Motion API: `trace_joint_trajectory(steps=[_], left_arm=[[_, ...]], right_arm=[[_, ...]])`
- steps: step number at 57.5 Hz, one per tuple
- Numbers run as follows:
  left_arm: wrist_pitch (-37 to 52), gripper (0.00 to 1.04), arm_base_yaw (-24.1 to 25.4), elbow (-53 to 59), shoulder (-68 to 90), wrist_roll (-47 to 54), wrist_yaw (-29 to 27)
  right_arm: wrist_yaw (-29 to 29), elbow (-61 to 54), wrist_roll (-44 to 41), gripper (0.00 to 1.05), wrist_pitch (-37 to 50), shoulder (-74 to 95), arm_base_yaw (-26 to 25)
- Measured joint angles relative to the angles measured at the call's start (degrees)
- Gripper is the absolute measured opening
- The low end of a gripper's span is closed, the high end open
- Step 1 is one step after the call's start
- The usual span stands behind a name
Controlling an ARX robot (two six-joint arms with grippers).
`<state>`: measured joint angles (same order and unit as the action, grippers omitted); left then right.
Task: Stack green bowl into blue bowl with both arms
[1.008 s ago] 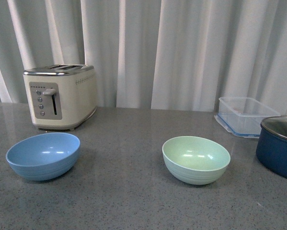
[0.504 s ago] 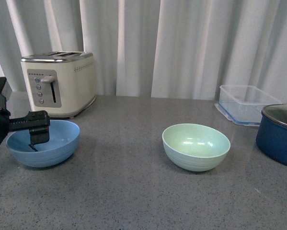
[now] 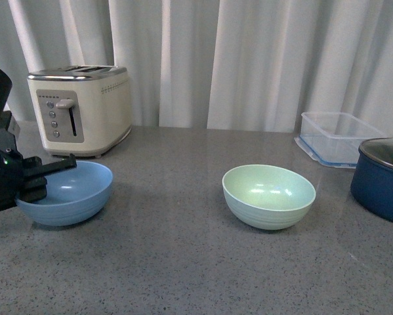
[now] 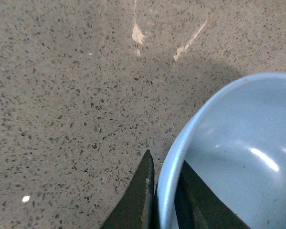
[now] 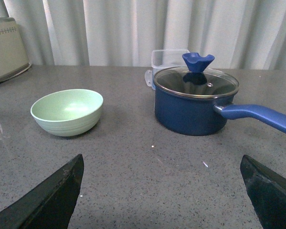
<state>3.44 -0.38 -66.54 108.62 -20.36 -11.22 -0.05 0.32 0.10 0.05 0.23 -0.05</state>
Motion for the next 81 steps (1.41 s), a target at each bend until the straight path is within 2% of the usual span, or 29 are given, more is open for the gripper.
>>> trace_joint_trajectory(steps=[21,37,45,81], left_arm=[[-1.5,0.07,-1.4,0.0,-3.8,-0.6,0.3],[-3.6,0.07,-9.9,-5.2,-1.2,-2.8,-0.6],[-4.6,0.07,-12.5,-9.0,1.7,-3.3,-0.9],[-5.7,0.07,-16.0,-14.3,8.0,-4.0,-1.7]], right_arm=[[0.0,0.0,0.0,0.95,0.0,0.0,0.0],[0.0,0.0,0.0,0.95,0.0,0.0,0.0],[0.0,0.0,0.0,0.95,0.0,0.0,0.0],[0.0,0.0,0.0,0.95,0.0,0.0,0.0]])
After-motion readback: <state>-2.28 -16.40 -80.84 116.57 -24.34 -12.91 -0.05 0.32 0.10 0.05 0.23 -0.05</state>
